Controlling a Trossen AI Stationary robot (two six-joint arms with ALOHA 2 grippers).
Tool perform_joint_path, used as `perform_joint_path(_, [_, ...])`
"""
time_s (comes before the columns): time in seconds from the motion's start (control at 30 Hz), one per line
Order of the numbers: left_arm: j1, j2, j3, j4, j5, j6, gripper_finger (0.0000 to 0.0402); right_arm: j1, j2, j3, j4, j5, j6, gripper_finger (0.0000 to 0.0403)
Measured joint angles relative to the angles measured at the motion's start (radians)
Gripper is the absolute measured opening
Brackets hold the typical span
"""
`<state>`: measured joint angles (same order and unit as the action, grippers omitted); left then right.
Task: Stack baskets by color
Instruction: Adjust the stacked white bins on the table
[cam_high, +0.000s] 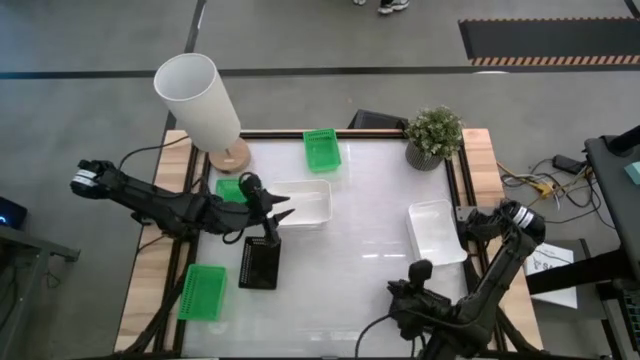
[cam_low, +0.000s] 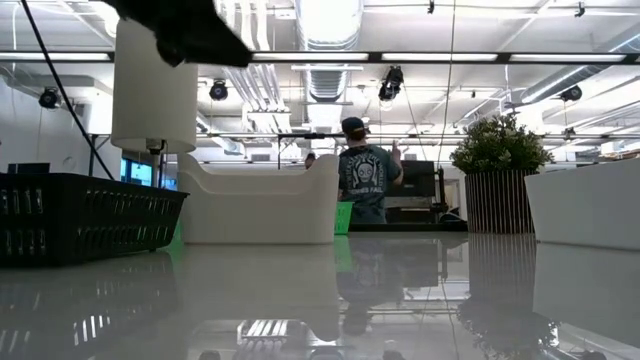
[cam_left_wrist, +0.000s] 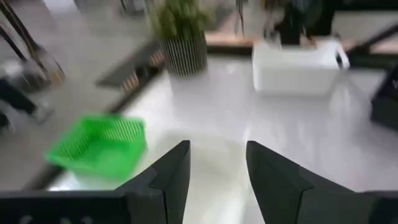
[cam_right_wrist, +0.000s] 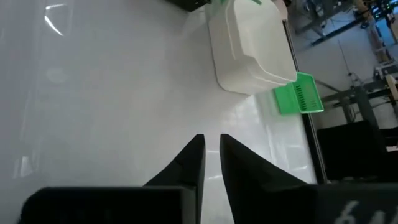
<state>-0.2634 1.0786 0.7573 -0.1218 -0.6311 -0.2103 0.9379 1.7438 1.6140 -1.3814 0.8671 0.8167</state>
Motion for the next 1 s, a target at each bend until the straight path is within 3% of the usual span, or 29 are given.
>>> perform_joint_path(0.23, [0.0,0.002,0.075,-0.344,0.126,-0.158,0.0141,-0.015,-0.175,-0.201,0.195,0.054,-0.114,0.0027])
perform_joint_path(0.4, [0.006,0.008,0.166,-0.587,0.143,-0.226,0.0141,-0.05,-0.328,-0.355,0.408,0.073,-0.258,0.0027])
perform_joint_path(0.5, [0.028,0.028,0.206,-0.559,0.136,-0.229,0.0141,-0.071,-0.418,-0.437,0.517,0.08,-0.353,0.0027])
perform_joint_path(0.73, [0.13,0.144,0.276,-0.242,0.13,-0.05,0.0141,-0.088,-0.587,-0.619,0.758,0.077,-0.553,0.0027])
perform_joint_path(0.9, [0.245,0.297,0.406,-0.198,0.14,0.033,0.0141,-0.088,-0.665,-0.701,0.811,0.076,-0.582,0.0027])
perform_joint_path(1.0, [0.319,0.401,0.499,-0.206,0.202,0.094,0.0141,-0.088,-0.693,-0.728,0.812,0.076,-0.588,0.0027])
